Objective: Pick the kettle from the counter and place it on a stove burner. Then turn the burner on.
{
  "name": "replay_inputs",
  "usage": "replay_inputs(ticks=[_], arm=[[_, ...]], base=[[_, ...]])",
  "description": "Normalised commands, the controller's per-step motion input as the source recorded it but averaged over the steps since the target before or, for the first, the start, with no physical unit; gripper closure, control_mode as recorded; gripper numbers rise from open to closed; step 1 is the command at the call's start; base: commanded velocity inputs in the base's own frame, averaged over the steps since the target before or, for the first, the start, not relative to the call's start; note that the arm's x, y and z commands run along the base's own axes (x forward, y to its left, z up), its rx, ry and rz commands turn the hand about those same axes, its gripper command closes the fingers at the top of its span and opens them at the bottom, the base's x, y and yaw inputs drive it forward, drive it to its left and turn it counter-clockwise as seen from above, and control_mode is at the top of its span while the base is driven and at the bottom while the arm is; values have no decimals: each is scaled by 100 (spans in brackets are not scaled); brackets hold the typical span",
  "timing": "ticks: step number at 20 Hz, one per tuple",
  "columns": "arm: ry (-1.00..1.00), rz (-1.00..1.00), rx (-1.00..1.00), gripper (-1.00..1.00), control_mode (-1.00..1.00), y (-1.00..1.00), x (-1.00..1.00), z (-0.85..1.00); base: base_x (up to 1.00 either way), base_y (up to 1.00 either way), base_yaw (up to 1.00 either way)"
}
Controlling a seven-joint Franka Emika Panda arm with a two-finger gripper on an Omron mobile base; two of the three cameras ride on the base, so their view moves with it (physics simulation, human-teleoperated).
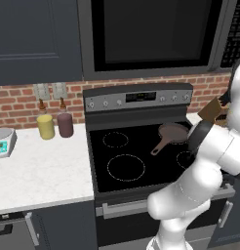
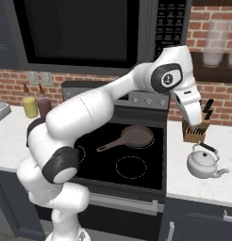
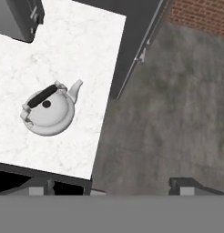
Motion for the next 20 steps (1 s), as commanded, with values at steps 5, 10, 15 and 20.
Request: replay_inputs(ticks=[5,10,15,20], arm=[[0,-6,9,-100,-100,-30,46,-52],[0,0,2,-100,-100,-14,44,-44],[0,-1,9,-100,-100,-28,30,-20],[-3,-3,10,-100,-100,-29,11,-34]], base=[[0,0,0],[0,0,0],[0,0,0],[0,0,0]])
